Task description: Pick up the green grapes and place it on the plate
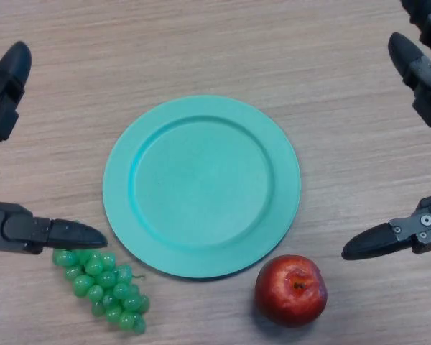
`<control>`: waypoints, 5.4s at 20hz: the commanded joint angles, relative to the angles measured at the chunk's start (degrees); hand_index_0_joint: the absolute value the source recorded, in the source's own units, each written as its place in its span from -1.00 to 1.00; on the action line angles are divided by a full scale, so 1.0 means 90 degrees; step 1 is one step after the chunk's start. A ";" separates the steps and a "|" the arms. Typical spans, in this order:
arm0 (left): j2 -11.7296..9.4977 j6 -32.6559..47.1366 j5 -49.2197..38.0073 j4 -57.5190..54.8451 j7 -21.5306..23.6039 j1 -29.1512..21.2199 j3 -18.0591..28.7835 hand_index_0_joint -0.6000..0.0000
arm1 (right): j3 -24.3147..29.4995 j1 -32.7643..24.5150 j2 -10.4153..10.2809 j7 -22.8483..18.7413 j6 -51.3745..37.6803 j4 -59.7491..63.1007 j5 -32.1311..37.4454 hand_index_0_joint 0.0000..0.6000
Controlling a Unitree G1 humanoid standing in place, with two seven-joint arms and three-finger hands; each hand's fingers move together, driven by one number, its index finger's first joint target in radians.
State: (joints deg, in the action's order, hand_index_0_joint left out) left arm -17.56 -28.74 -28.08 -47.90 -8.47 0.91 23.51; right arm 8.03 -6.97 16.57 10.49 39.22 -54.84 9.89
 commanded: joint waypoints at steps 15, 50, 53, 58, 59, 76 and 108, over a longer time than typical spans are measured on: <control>0.0377 0.5052 0.3576 0.1484 -0.1687 0.0889 0.1081 1.00 | -0.0074 -0.0317 0.0078 -0.0125 -0.0812 0.0005 -0.0425 -1.00; -0.1581 1.0553 1.1853 0.4626 0.2704 0.1149 0.1447 -1.00 | 0.0334 -0.0309 0.0213 -0.0230 -0.0848 0.0092 0.0184 -1.00; -0.1592 1.0725 1.0555 0.4366 0.2065 0.1106 0.1788 -1.00 | 0.0319 -0.0365 0.0224 -0.0269 -0.0730 0.0015 0.0206 -1.00; -0.1491 1.0422 0.6523 0.3920 -0.0794 0.1046 0.2067 -1.00 | 0.0316 -0.0430 0.0246 -0.0317 -0.0634 -0.0039 0.0229 -1.00; -0.1383 1.0145 0.5687 0.3734 -0.1511 0.0918 0.2149 -1.00 | 0.0294 -0.0419 0.0239 -0.0330 -0.0643 -0.0052 0.0214 -1.00; -0.1391 1.0979 0.4718 0.4605 -0.3170 0.0535 0.2642 1.00 | -0.0017 -0.0657 0.0169 -0.0338 -0.0741 0.0252 -0.0395 -1.00; -0.1625 1.1905 0.7975 0.4847 0.0996 0.1128 0.2452 -1.00 | 0.0041 -0.0744 0.0213 -0.0436 -0.0590 0.0212 -0.0301 -1.00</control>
State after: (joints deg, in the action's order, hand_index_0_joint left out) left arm -28.41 78.62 49.15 -2.60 -3.62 10.72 39.53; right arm 5.65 -11.87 17.04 8.31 39.21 -50.00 7.02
